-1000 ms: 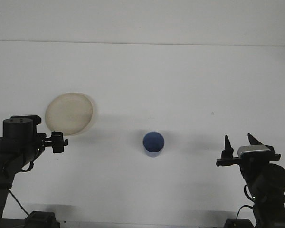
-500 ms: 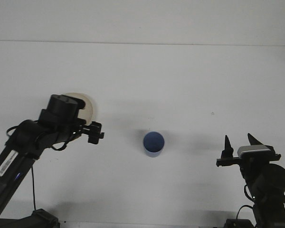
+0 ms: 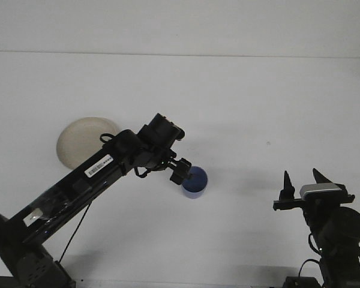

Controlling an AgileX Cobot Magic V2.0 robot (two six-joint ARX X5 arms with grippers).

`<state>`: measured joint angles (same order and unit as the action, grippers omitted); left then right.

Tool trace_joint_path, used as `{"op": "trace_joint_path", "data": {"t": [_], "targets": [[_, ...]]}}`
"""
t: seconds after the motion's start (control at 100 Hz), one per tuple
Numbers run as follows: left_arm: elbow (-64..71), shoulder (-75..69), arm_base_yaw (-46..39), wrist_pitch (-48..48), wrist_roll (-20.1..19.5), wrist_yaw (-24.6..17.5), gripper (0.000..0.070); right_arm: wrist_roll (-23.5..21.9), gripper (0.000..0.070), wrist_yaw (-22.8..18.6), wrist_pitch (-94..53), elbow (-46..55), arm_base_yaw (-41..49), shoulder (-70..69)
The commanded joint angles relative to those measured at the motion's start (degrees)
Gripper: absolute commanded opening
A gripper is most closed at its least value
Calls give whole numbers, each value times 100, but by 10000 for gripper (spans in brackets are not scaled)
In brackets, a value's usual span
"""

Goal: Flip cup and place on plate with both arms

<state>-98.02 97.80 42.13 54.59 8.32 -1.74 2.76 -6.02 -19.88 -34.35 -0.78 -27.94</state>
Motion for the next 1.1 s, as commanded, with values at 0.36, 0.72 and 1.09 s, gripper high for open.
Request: {"op": "trace_joint_path", "data": {"t": [0.36, 0.72, 1.09], "targets": [[-286, 1134, 299, -63, -24, -20, 463, -44, 490, 0, 57, -66, 7, -15], [-286, 1609, 299, -68, -101, -20, 462, -46, 490, 0, 57, -66, 7, -15], [-286, 1799, 306, -68, -203, -20, 1, -44, 490, 0, 59, -66, 7, -15]]}}
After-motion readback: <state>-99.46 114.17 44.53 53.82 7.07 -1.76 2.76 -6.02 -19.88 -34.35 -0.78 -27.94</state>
